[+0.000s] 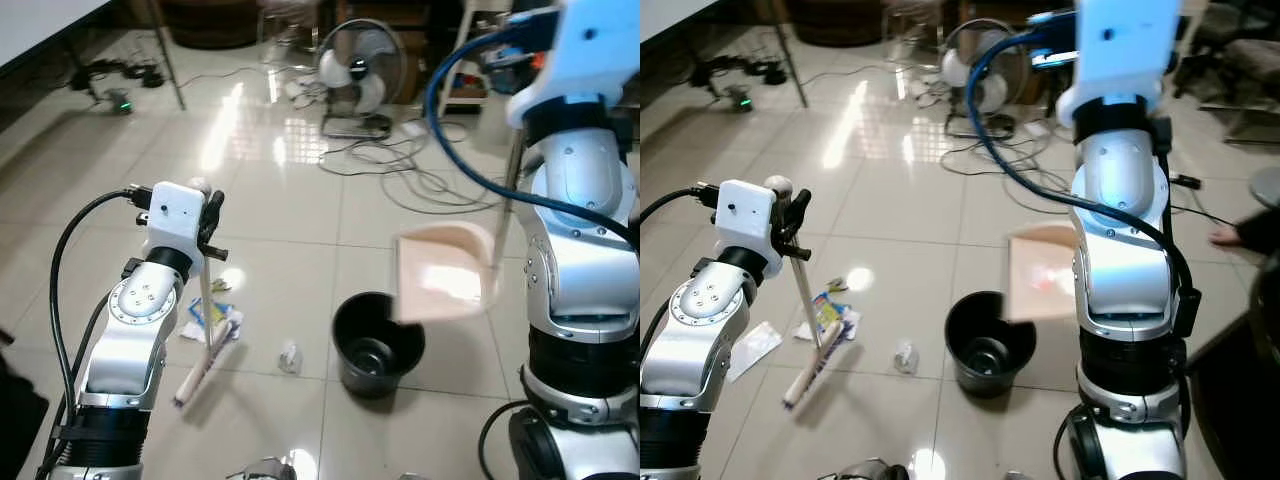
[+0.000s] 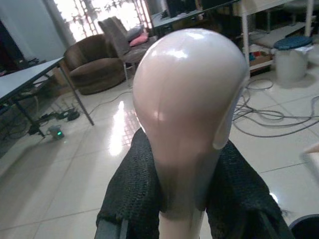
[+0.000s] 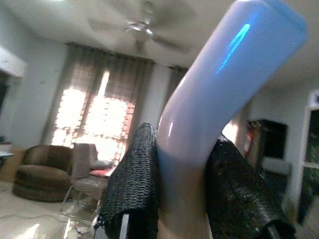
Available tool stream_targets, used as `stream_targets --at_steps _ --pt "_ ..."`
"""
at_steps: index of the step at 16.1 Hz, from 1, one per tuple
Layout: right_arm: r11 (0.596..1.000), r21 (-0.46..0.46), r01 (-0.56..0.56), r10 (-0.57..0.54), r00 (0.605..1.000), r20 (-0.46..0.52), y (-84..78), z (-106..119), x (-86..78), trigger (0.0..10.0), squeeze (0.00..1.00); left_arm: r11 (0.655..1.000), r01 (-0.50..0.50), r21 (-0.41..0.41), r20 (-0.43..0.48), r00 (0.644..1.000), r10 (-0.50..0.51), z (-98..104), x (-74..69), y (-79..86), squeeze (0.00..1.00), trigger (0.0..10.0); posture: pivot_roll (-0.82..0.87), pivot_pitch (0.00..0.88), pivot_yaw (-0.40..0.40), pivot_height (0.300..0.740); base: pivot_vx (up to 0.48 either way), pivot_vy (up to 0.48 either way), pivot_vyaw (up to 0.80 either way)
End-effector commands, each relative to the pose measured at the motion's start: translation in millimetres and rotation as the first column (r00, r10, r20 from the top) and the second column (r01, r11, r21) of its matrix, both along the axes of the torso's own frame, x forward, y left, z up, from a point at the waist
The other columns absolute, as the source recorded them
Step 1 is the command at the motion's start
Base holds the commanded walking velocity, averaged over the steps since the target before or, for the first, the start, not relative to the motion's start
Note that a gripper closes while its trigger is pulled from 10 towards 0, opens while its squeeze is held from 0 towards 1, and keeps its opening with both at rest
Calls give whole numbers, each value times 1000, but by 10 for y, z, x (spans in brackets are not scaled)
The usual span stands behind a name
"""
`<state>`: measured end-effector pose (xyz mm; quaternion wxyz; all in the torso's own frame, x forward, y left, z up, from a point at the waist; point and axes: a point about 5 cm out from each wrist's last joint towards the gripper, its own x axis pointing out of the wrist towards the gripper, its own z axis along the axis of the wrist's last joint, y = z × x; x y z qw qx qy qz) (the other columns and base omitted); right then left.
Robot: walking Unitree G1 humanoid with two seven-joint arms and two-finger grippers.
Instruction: Sweep floor
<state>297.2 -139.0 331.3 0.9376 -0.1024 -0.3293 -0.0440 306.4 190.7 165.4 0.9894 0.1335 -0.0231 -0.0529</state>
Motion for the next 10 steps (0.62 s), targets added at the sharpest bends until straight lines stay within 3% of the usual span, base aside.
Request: stream_targets --at_steps 1,5,8,10 --pt "992 116 -45 46 999 -6 26 -53 -18 10000 0 1000 4 18 57 998 -5 121 -19 -9 0 10000 -16 28 30 740 0 315 0" --pt "954 269 -133 147 989 -33 77 -134 4 10000 0 1000 -16 25 55 998 15 92 -80 18 0 10000 -2 32 4 740 0 313 0" --pt "939 294 -180 199 980 -33 111 -168 9 10000 0 999 -35 37 50 998 34 88 -97 68 0 10000 5 35 6 740 0 314 0" --pt "938 305 -166 198 977 -78 103 -341 25 10000 0 998 -23 54 47 999 21 90 -87 65 0 10000 8 37 9 740 0 313 0"
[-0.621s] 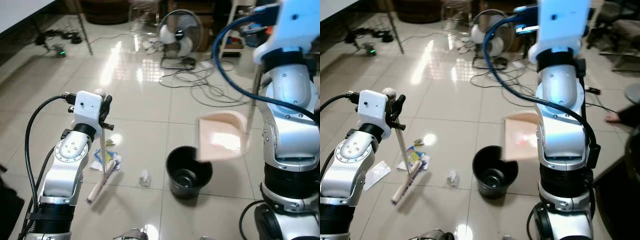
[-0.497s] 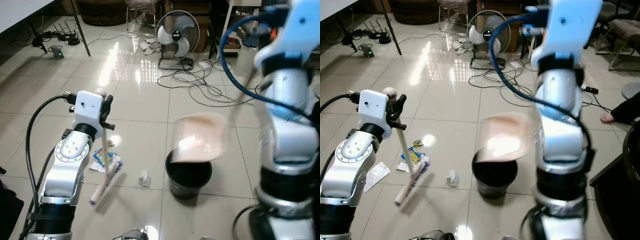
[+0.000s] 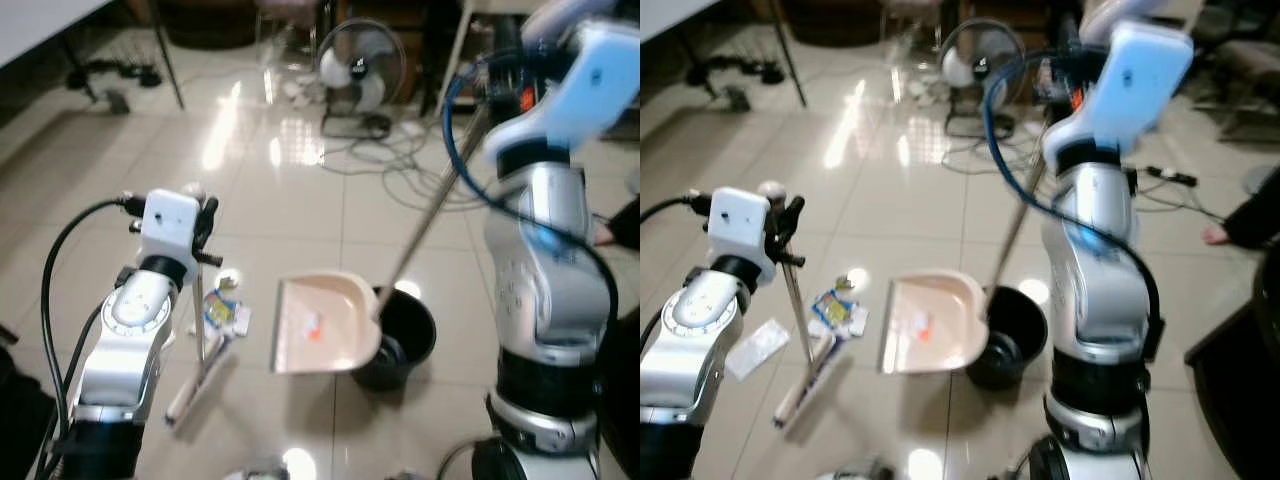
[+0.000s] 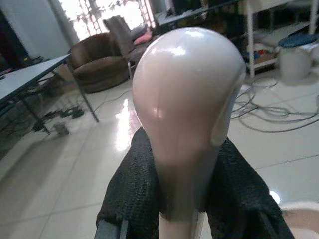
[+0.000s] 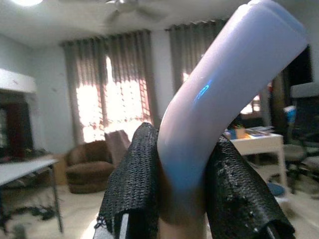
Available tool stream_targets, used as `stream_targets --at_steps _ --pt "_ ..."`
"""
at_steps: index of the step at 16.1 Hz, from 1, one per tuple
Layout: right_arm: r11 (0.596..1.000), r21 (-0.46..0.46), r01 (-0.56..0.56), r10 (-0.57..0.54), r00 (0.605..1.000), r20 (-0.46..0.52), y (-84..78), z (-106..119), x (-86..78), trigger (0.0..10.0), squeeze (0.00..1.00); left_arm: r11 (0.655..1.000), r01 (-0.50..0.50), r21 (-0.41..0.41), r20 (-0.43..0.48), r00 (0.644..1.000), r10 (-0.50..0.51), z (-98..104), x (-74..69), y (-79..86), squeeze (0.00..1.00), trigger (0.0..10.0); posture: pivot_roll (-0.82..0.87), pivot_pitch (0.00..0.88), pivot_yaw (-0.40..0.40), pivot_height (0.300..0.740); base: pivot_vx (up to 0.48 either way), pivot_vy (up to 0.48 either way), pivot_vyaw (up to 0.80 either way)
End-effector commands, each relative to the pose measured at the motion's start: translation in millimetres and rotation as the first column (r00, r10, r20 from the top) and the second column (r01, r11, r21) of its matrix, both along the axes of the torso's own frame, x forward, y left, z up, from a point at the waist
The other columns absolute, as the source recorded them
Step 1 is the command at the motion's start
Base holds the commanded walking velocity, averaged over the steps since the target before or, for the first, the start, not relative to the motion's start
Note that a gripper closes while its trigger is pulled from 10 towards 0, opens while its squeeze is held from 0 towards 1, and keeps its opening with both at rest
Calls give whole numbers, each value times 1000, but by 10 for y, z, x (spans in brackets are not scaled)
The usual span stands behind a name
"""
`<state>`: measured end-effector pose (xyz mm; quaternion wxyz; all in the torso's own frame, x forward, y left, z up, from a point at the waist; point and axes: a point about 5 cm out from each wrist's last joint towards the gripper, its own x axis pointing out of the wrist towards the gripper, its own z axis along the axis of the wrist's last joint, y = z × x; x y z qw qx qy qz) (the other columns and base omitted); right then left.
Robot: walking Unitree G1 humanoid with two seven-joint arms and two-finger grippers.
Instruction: Sweep floor
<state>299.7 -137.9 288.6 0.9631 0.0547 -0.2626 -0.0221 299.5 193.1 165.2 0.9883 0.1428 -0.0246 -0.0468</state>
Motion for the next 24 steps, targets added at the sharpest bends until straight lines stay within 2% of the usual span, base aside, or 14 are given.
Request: stream_targets --at_steps 1,3,4,5,7,8,9,13,16,18,19,20,21,24 --pt "1000 -28 8 -9 999 -35 33 -145 -8 10000 0 999 6 41 30 1000 -7 62 -6 13 0 10000 11 38 15 740 0 319 0" --pt "997 -59 59 -63 995 -78 -33 -320 -28 10000 0 999 30 34 10 999 -30 3 4 -43 0 10000 12 40 17 740 0 317 0" --pt "989 -66 132 -139 983 -122 -150 -550 -105 10000 0 997 69 29 -15 998 -69 -91 22 -163 0 10000 4 45 28 740 0 315 0" --pt "984 -85 157 -167 977 -132 -183 -618 -137 10000 0 997 76 24 -21 997 -76 -117 25 -196 0 10000 2 45 32 740 0 315 0" --pt "981 -112 159 -175 973 -148 -213 -717 -192 10000 0 997 80 22 -31 996 -79 -160 28 -233 0 10000 -6 50 41 740 0 315 0" --pt "977 -155 148 -173 971 -163 -218 -776 -226 10000 0 996 85 23 -42 996 -84 -202 19 -253 0 10000 -8 47 43 740 0 315 0" --pt "961 -242 136 -177 971 -159 -202 -806 -255 10000 0 996 89 15 -49 995 -88 -229 9 -261 0 10000 -12 49 42 740 0 319 0" --pt "953 -276 125 -182 965 -188 -208 -979 -309 10000 0 996 83 17 -50 995 -82 -253 -10 -244 0 10000 -6 55 37 740 0 316 0" --pt "920 -349 180 -271 934 -232 -272 -1145 -333 10000 0 997 70 15 -49 996 -69 -254 -20 -205 0 10000 4 60 25 740 0 312 0" --pt "907 -301 293 -373 892 -255 -422 -1242 -380 10000 0 999 51 6 -46 998 -51 -248 -29 -170 0 10000 7 57 30 740 0 317 0" --pt "905 -292 310 -388 882 -266 -466 -1273 -399 10000 0 999 43 8 -40 998 -42 -235 -32 -160 0 10000 6 58 33 740 0 0 0" --pt "912 -267 310 -382 879 -285 -498 -1300 -414 10000 0 997 35 66 -18 999 -34 -214 -30 -161 0 10000 6 60 37 740 0 -480 0" --pt "918 -271 289 -364 887 -285 -504 -1300 -418 10000 0 998 22 60 -8 1000 -21 -208 -22 -166 0 10000 3 61 38 740 0 -480 0" --pt "936 -260 237 -311 904 -294 -474 -1284 -410 10000 0 999 11 -37 -8 1000 -12 -181 2 -184 0 10000 3 61 37 740 0 -160 0"
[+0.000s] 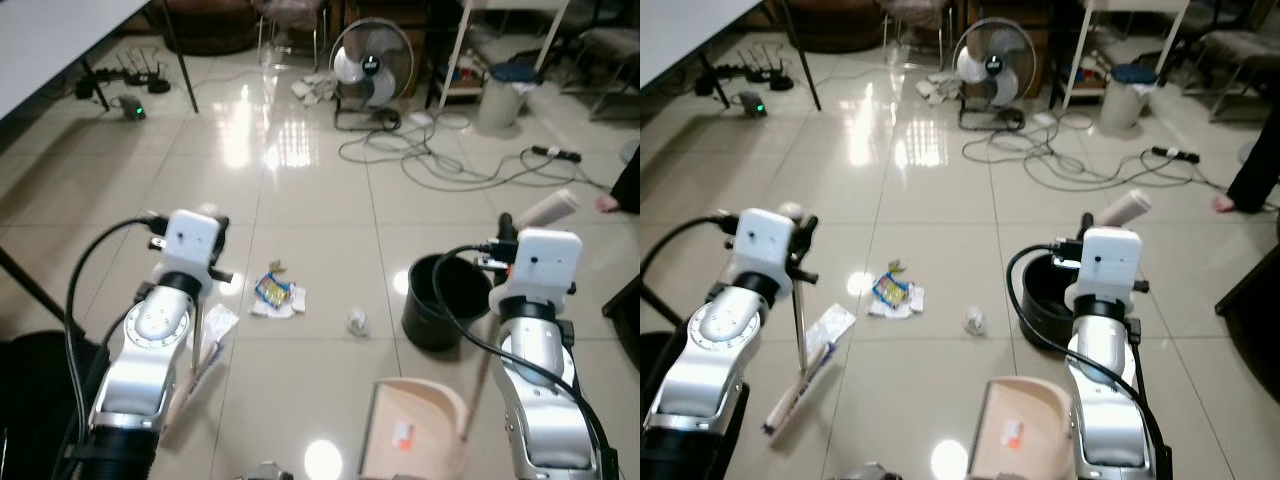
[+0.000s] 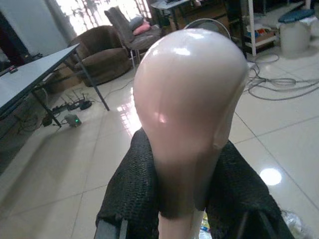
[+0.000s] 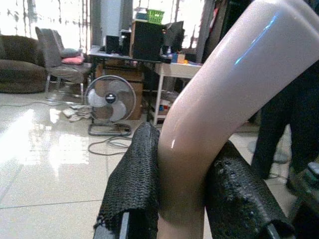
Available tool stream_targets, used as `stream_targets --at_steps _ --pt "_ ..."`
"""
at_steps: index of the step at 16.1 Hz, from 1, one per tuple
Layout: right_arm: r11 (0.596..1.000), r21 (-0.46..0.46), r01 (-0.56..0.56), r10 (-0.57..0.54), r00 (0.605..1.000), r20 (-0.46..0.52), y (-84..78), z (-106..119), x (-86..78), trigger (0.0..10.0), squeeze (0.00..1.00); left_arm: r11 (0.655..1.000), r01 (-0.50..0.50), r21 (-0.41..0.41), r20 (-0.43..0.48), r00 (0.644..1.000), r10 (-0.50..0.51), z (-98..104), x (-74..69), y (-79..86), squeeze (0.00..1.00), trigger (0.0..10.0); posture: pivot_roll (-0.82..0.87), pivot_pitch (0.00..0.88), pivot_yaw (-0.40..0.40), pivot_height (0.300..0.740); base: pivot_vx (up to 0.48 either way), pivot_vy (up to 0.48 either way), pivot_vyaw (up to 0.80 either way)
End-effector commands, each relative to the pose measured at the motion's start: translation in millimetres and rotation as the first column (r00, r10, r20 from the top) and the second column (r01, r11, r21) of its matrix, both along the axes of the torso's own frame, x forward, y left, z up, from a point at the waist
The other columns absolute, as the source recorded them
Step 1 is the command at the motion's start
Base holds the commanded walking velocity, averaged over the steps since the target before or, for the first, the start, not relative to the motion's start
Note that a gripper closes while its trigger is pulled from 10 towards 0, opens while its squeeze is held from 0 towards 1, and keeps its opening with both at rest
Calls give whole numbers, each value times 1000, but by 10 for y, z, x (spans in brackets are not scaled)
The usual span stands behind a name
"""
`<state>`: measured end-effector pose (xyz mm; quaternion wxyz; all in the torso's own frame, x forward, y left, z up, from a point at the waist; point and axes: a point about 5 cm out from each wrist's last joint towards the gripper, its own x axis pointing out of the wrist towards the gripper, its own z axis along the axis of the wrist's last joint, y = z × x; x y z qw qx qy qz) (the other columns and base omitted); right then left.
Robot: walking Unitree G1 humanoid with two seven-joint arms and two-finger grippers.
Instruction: Sweep floor
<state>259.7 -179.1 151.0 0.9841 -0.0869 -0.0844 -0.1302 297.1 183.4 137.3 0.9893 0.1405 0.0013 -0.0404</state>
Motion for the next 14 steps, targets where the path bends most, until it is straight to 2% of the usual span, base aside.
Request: stream_targets --at_steps 1,3,5,7,10,12,14 --pt "994 105 -11 6 999 49 -46 99 -2 10000 0 997 34 -67 52 998 -31 142 31 -113 0 10000 3 64 36 740 0 0 0" --pt "991 116 -73 69 997 43 6 123 22 10000 0 998 29 -53 62 998 -26 170 42 -108 0 10000 2 70 42 740 0 0 0" --pt "987 103 -125 121 992 42 70 142 45 10000 0 992 2 -129 44 999 4 150 56 -94 0 10000 0 71 42 740 0 0 0" --pt "982 100 -162 160 987 31 139 122 49 10000 0 990 11 -143 58 998 -3 177 61 -97 0 10000 2 74 41 740 131 0 0" --pt "975 99 -198 197 980 21 184 112 54 10000 0 991 10 -136 60 998 -1 186 51 -101 0 10000 2 80 38 740 298 0 0" --pt "973 42 -229 229 973 0 215 125 77 10000 0 992 17 -121 67 998 -9 200 45 -101 0 10000 4 81 37 740 306 0 0" --pt "976 27 -216 216 976 -2 208 133 91 10000 0 994 29 -107 78 997 -20 227 54 -112 0 10000 6 80 37 740 306 0 725"
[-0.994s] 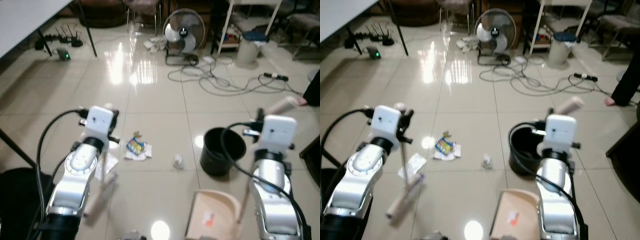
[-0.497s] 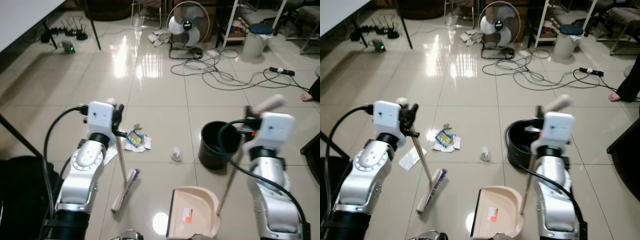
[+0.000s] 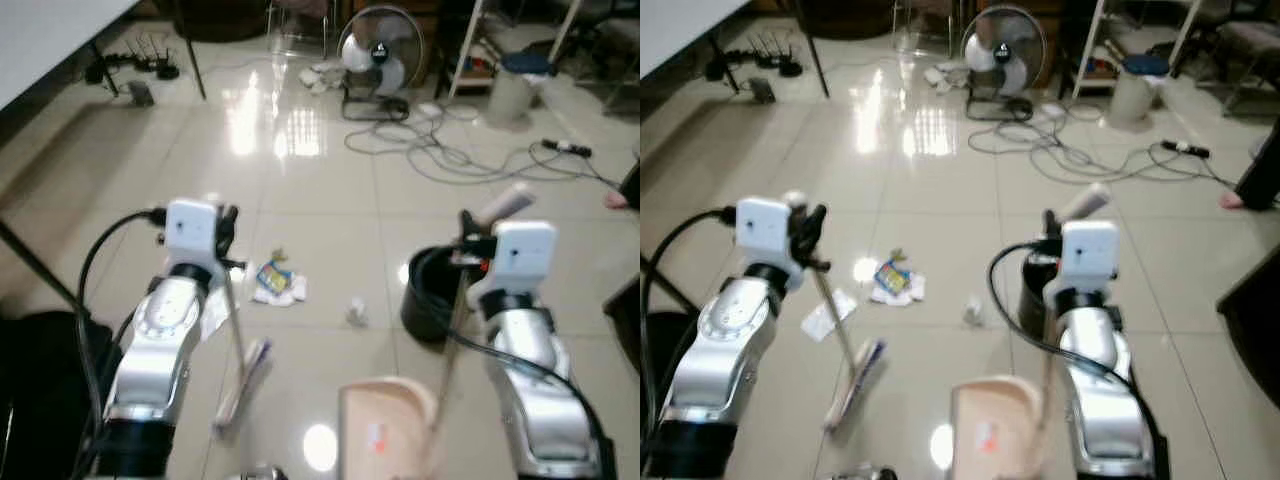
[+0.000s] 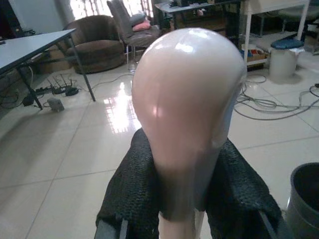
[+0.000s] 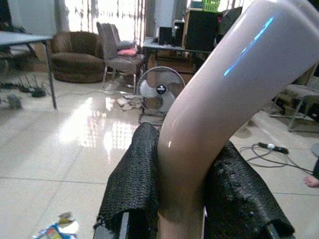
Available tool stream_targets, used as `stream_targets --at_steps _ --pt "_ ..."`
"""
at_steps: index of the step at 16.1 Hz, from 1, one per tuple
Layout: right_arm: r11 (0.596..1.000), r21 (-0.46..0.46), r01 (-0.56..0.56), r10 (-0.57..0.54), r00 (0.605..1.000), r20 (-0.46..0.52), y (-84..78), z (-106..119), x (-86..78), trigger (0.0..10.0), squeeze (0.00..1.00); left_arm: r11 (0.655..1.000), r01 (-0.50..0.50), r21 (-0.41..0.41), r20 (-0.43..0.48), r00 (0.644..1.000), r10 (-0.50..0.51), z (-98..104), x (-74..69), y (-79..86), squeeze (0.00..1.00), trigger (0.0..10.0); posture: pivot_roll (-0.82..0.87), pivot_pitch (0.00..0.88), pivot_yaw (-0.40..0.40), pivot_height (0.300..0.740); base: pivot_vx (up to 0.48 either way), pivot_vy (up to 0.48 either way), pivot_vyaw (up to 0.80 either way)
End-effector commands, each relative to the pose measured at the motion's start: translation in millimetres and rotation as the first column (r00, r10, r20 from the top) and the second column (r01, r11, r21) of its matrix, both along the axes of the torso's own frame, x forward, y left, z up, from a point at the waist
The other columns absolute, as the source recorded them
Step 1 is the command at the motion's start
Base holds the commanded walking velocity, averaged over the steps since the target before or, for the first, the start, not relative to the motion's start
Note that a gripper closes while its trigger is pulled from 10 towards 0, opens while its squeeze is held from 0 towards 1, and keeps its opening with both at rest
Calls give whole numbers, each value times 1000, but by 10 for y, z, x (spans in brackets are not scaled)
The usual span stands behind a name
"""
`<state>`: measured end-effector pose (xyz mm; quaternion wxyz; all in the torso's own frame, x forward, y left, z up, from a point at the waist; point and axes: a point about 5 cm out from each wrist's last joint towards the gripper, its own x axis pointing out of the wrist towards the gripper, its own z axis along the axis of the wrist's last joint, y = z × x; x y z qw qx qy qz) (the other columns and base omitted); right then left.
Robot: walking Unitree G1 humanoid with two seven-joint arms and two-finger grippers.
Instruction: Sweep floor
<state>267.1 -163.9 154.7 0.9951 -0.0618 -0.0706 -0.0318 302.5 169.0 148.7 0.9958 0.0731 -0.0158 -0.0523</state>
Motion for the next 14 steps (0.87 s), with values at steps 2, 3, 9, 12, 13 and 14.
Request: stream_targets --at_steps 2,3,9,12,13,14 --pt "999 -8 -35 35 999 36 76 101 24 10000 0 999 -3 40 57 998 1 127 12 25 0 10000 4 78 38 740 304 0 800" --pt "999 -7 -39 39 999 37 81 102 24 10000 0 999 -1 44 59 998 -1 132 15 22 0 10000 3 75 37 740 304 0 800" --pt "997 9 -81 80 996 32 135 93 18 10000 0 999 -8 54 60 998 5 144 15 55 0 10000 2 73 39 740 306 0 267" --pt "995 -11 -102 102 994 23 166 82 20 10000 0 998 -13 59 63 998 9 153 22 71 0 10000 6 73 35 740 307 0 267" --pt "994 -20 -111 111 994 23 179 80 22 10000 0 998 -14 60 63 998 10 155 22 76 0 10000 6 71 34 740 307 0 800" --pt "994 -19 -112 112 993 24 180 82 24 10000 0 998 -14 61 63 998 11 155 21 78 0 10000 8 69 31 740 307 0 800"
